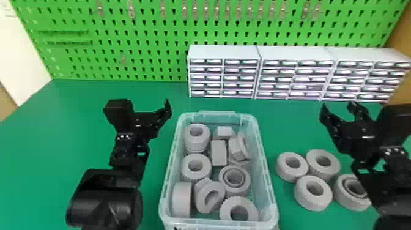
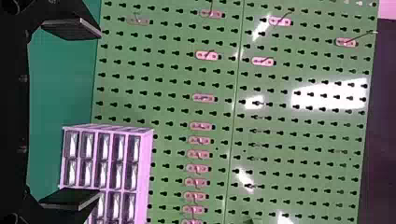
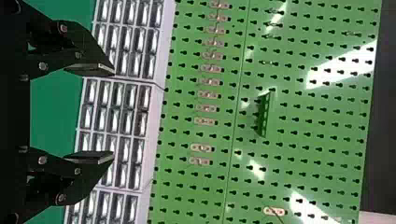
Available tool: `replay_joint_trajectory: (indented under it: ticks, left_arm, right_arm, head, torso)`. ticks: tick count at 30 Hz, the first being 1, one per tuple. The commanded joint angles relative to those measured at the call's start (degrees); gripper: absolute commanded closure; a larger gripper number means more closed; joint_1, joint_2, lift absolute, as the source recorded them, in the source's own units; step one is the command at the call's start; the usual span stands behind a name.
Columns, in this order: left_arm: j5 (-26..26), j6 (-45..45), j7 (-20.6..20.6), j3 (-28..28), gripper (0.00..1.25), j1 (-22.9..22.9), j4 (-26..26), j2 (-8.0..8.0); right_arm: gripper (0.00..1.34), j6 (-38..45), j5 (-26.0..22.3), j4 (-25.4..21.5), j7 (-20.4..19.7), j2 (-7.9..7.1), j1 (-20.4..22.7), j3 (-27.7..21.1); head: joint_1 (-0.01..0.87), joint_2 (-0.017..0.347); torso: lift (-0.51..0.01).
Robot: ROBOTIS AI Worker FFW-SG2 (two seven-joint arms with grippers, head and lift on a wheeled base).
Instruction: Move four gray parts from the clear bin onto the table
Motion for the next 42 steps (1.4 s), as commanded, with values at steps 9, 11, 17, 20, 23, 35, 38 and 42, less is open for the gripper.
replay_joint_trajectory:
  ticks: [9, 11, 17, 20, 23, 35, 38, 42]
  left_arm:
    - [0.0, 0.0, -0.1, 0.0, 0.09, -0.1, 0.1, -0.18]
    - [0.0, 0.0, -0.2, 0.0, 0.09, 0.0, 0.1, -0.09]
    - [-0.2, 0.0, -0.4, 0.2, 0.09, -0.1, 0.1, -0.09]
    - [-0.4, 0.0, -0.7, 0.9, 0.09, -0.1, 0.1, -0.18]
    - [-0.3, 0.0, -1.0, 1.5, 0.09, 0.2, 0.1, -0.18]
    - [-0.5, 0.0, -1.2, 2.4, 0.09, 0.0, 0.1, -0.18]
    - [-0.5, 0.0, -1.2, 2.5, 0.09, 0.0, 0.1, -0.18]
    - [-0.5, 0.0, -1.4, 2.8, 0.09, 0.1, 0.1, -0.18]
  right_arm:
    - [0.61, 0.0, 0.0, 0.3, 0.0, -0.03, 0.0, 0.4]
    - [0.61, 0.0, 0.0, 0.2, 0.0, -0.03, 0.0, 0.4]
    - [0.61, 0.0, -0.1, 0.3, 0.0, 0.06, 0.0, 0.3]
    - [0.61, 0.0, -0.2, 0.2, 0.0, -0.03, 0.0, 0.4]
    - [0.61, 0.0, -0.3, 0.3, 0.0, -0.12, 0.0, 0.9]
    - [0.61, -0.3, -0.4, 0.8, 0.0, 0.06, -1.0, 2.4]
    - [0.61, -0.4, -0.4, 0.8, 0.0, 0.15, -1.0, 2.4]
    - [0.61, -0.4, -0.4, 0.8, 0.0, 0.06, -0.9, 2.4]
  head:
    - [0.693, 0.072]
    - [0.693, 0.072]
    - [0.693, 0.072]
    - [0.693, 0.072]
    - [0.693, 0.072]
    - [0.693, 0.072]
    - [0.693, 0.072]
    - [0.693, 0.072]
  torso:
    - [-0.052]
    - [-0.052]
    - [-0.052]
    - [-0.052]
    - [-0.052]
    - [-0.052]
    - [-0.052]
    - [-0.052]
